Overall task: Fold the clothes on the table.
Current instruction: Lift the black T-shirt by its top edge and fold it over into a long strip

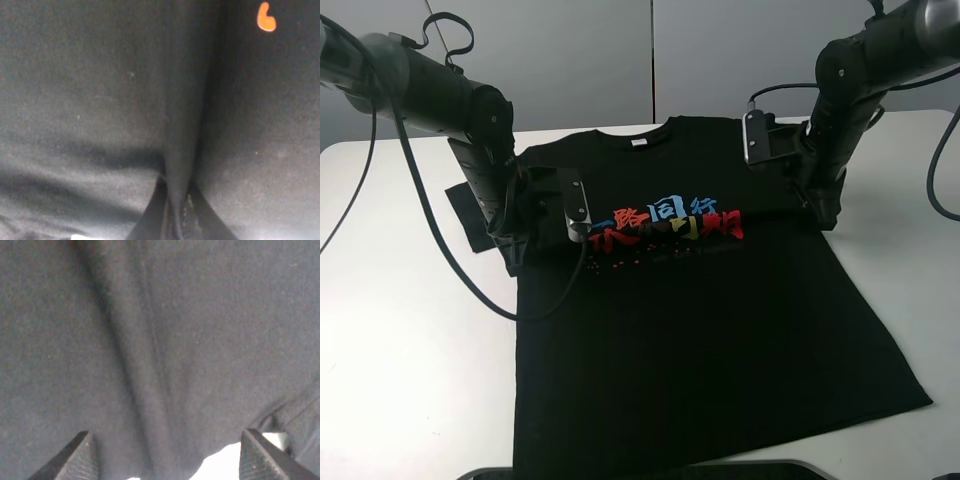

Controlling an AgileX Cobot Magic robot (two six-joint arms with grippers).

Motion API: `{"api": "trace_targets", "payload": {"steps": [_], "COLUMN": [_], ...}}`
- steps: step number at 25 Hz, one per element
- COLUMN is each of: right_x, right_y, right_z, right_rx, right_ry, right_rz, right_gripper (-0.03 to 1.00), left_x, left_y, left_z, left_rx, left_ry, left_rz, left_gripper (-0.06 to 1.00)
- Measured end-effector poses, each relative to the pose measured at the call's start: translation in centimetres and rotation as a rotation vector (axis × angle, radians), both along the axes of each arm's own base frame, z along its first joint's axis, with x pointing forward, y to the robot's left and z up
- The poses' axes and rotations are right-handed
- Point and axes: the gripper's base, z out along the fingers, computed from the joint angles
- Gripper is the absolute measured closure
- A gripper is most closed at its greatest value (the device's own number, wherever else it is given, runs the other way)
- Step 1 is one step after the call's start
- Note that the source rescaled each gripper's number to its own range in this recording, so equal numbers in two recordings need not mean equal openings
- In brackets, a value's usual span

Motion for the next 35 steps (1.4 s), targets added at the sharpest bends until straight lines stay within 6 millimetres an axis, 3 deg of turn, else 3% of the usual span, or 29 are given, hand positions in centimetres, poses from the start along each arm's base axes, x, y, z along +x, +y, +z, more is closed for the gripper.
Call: {"api": "trace_targets", "payload": {"steps": [14,17,19,22,23,35], "right_x": [0.2,0.2,0.2,0.2,0.2,0.2], "right_y": [0.1,0.1,0.1,0.1,0.1,0.1], "right_z": [-1.0,-1.0,-1.0,-1.1,-1.1,-1.3], "right_rx": [0.006,0.006,0.006,0.004,0.004,0.003], "right_ry": [-0.006,-0.006,-0.006,0.000,0.000,0.005], "right_rz": [0.007,0.007,0.007,0.006,0.006,0.009], "right_gripper": [0.32,0.42,0.56,0.88,0.93,0.97], "left_x": [0.0,0.0,0.0,0.0,0.0,0.0], "left_y": [0.0,0.0,0.0,0.0,0.0,0.0], "left_z": [0.0,0.0,0.0,0.0,0.0,0.0], "left_rx": [0.000,0.000,0.000,0.000,0.000,0.000], "left_ry": [0.000,0.000,0.000,0.000,0.000,0.000], "left_rz": [0.000,0.000,0.000,0.000,0.000,0.000], "left_gripper": [0.94,0.94,0.94,0.94,0.94,0.94]}}
